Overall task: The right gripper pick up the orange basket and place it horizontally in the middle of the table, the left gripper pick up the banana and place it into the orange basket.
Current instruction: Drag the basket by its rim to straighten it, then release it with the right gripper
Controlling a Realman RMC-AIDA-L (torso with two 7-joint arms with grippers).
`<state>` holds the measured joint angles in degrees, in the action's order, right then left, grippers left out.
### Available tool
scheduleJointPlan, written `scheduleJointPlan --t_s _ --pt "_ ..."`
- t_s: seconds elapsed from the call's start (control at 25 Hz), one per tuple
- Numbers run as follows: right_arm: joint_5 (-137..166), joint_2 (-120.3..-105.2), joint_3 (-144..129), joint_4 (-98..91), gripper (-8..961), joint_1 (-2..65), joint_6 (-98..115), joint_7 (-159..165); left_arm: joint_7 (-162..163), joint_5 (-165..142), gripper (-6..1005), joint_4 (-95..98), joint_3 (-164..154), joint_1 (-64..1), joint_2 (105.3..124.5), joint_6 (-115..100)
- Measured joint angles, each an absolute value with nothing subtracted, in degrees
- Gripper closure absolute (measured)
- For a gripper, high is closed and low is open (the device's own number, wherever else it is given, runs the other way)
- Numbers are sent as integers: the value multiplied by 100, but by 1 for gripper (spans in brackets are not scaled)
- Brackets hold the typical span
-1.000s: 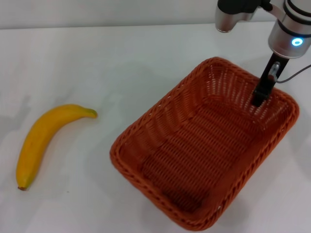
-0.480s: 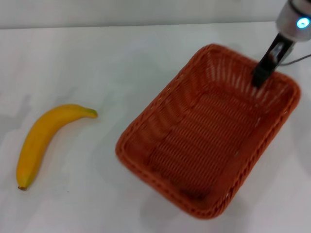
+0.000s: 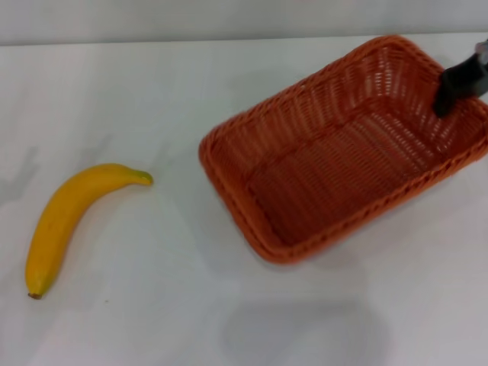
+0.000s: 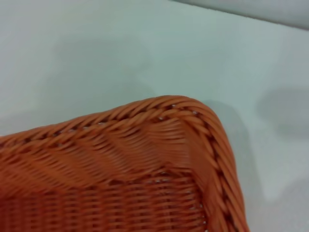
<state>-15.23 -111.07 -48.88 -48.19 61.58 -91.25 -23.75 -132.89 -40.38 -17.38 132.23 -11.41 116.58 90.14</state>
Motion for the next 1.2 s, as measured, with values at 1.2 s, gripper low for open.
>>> scheduleJointPlan --t_s 1.2 --pt "-3001 -11519 -4394 -5960 802 4601 -9100 -2082 -13113 -4040 109 -2110 13228 -1295 11610 8626"
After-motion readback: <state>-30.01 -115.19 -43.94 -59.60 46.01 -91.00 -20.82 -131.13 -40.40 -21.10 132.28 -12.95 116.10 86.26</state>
